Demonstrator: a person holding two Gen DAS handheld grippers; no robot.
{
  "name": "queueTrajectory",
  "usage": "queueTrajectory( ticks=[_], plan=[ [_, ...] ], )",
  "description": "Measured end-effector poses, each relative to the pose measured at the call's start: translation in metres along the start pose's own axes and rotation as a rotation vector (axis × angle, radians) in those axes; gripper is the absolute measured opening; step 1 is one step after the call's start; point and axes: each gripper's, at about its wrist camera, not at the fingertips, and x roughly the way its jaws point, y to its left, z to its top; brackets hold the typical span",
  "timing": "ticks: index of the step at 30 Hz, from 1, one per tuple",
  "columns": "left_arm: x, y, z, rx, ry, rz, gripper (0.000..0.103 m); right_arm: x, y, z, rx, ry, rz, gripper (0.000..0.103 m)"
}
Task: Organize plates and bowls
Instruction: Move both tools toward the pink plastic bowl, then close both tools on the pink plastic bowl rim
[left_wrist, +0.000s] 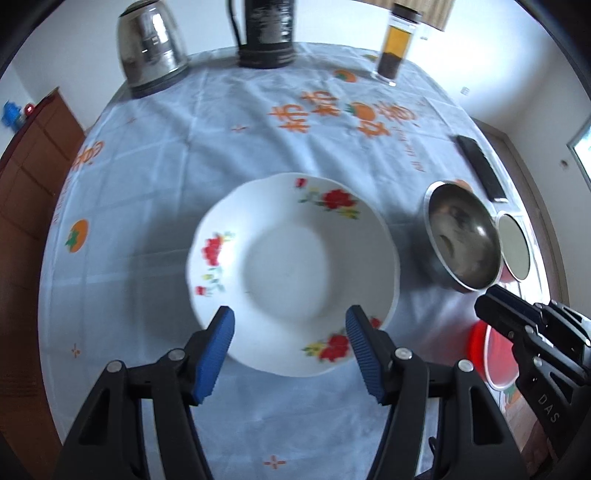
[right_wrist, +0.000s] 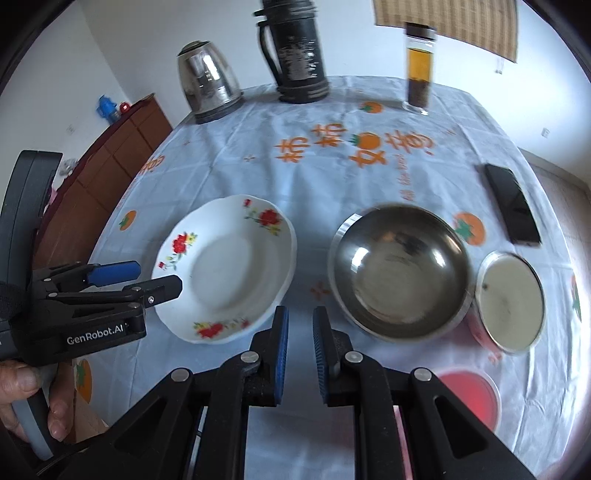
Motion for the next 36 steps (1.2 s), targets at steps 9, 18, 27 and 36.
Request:
queueTrajectory(
  ticks=[9,18,27,36],
  plan=[
    [0.003,-0.067,-0.005,0.124,0.016,-0.055,0.063,-0.025,-0.068,-0.048,0.141,0.012,-0.071,0.015],
    [0.008,-0.121,-0.018,0.214,0.050,-0.115,0.062,-0.042,-0.117,-0.083,0.240,0.007,-0.117,0.015],
    [0.010,-0.154,-0.025,0.252,0.082,-0.174,0.050,-0.040,-0.142,-0.098,0.270,0.030,-0.122,0.015],
    [0.018,-0.171,-0.029,0.275,0.127,-0.211,0.035,-0.034,-0.153,-0.101,0.267,0.058,-0.112,0.015]
  ],
)
